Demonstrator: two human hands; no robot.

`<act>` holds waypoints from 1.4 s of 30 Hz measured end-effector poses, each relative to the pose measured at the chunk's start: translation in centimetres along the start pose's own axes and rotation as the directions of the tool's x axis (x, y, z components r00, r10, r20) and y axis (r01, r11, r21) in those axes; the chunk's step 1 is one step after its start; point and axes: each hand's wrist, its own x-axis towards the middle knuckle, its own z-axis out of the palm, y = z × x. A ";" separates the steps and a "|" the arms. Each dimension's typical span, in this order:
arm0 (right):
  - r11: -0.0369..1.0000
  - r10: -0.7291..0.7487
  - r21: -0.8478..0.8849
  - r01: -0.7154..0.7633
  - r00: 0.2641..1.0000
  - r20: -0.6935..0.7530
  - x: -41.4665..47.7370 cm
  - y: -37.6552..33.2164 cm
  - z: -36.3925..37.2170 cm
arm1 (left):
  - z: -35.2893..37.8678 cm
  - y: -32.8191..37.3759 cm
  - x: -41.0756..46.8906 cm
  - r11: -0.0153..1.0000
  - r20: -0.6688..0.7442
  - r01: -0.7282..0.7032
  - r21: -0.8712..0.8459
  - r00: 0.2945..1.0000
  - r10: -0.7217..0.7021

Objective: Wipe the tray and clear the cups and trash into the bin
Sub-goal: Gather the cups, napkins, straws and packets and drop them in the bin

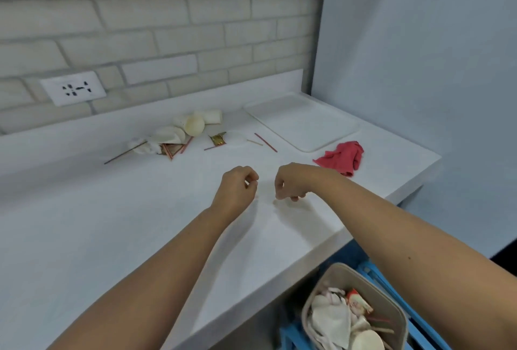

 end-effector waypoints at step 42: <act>0.928 0.357 0.240 -0.286 0.867 -0.348 25.7 -0.7 -4.4 | -1.9 -15.1 22.3 0.817 0.258 -0.129 0.561 0.966 -0.025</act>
